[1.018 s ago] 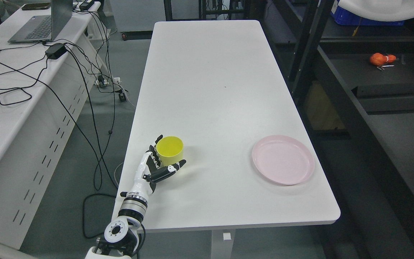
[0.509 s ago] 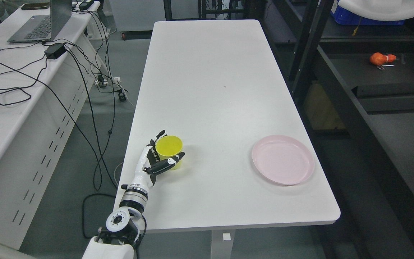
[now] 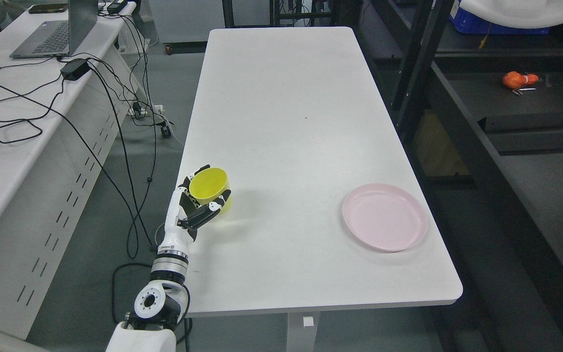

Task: Place yellow IKEA cup on middle right shelf
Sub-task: 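Lift the yellow cup off the table with the left hand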

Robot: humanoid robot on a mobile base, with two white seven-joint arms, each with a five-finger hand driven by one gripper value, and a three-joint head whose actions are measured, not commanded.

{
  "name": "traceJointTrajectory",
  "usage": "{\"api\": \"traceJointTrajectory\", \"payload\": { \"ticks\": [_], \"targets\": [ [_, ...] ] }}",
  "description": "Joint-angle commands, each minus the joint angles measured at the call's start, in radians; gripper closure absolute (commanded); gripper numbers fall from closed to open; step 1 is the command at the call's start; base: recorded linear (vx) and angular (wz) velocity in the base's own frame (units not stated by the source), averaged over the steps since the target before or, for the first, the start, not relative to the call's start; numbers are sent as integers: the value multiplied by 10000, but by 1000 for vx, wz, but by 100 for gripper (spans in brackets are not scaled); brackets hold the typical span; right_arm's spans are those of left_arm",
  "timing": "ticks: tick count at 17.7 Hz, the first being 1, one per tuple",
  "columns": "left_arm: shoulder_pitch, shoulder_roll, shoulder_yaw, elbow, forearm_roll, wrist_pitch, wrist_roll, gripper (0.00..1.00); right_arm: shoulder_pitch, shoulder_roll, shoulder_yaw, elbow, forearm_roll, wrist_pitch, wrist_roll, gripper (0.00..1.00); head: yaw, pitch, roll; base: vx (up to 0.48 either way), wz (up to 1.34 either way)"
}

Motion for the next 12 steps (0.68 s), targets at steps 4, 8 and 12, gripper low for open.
{"api": "traceJointTrajectory", "payload": {
  "ticks": [4,8,12],
  "targets": [
    [1305,174,102,-3846,105,-387,3,100,138,-175,169,0,-245,7,-6,1,0,0,0,0,0],
    [1506,174,132,-4264,105,-418,-12,100,138,-175,169,0,-245,7,-6,1,0,0,0,-18,2],
    [1704,174,209,-4249,105,-616,3,100,138,-175,169,0,-245,7,-6,1,0,0,0,-98,-58]
  ]
}}
